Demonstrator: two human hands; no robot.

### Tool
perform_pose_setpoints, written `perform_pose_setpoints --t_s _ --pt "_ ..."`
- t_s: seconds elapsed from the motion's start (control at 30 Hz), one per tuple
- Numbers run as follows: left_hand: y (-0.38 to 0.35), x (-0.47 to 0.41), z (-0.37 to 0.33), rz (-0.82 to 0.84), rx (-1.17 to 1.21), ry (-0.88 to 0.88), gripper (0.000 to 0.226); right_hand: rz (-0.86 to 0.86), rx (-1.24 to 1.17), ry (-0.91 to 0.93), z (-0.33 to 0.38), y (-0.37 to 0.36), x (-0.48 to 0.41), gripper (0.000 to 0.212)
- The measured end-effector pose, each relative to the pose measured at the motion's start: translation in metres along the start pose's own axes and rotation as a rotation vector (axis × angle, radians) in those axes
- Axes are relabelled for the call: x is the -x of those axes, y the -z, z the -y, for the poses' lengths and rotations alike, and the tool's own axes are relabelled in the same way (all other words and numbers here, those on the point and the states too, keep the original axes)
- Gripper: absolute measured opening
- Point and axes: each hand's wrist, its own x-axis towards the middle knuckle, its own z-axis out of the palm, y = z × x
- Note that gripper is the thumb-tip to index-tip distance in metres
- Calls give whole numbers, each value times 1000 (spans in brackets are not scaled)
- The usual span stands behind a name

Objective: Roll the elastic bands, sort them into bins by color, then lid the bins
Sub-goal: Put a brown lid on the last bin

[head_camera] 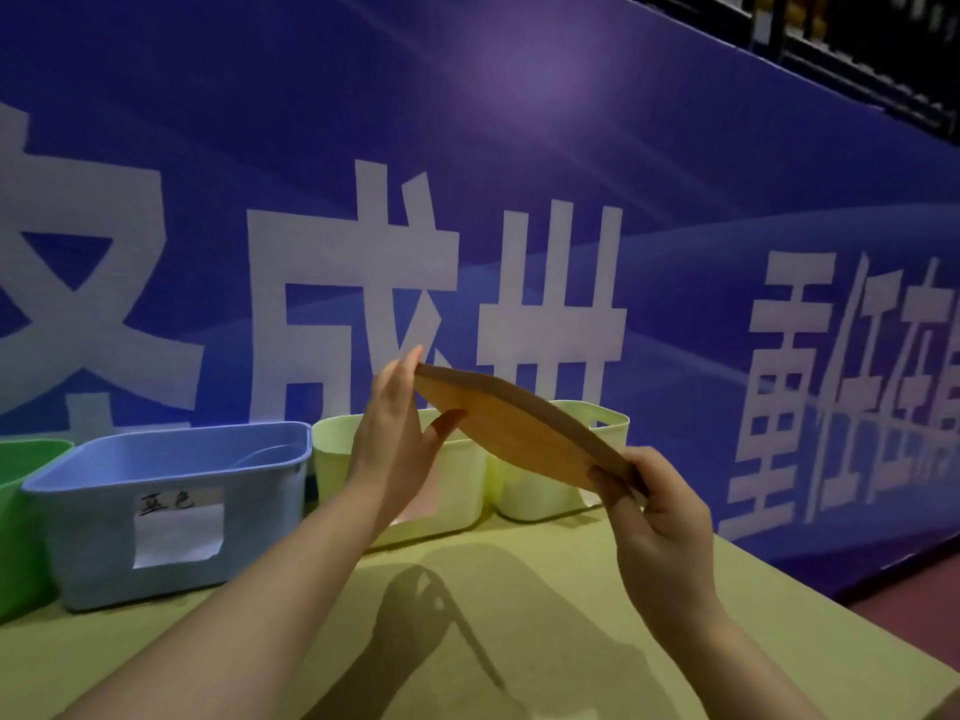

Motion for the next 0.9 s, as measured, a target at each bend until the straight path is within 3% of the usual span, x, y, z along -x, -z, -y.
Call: perform_pose_setpoints --t_s 0.17,0.27,0.47,0.6,0.67,0.9 --pt "-39 -41 6 45 295 216 80 -44 -79 -85 -21 6 -34 12" --pt "-66 -60 6 128 489 357 71 -43 -116 -153 -43 12 -56 16" --pt "-121 -72 25 271 631 544 60 -103 -158 -264 -81 20 -89 14" --pt "-143 -78 28 262 769 644 41 -164 -197 -385 -110 29 -104 10" --pt "-153 -81 25 270 749 658 44 -232 -197 -460 -129 35 -112 6" --pt "-173 -81 25 297 479 645 53 -342 -235 -703 -198 35 -133 37"
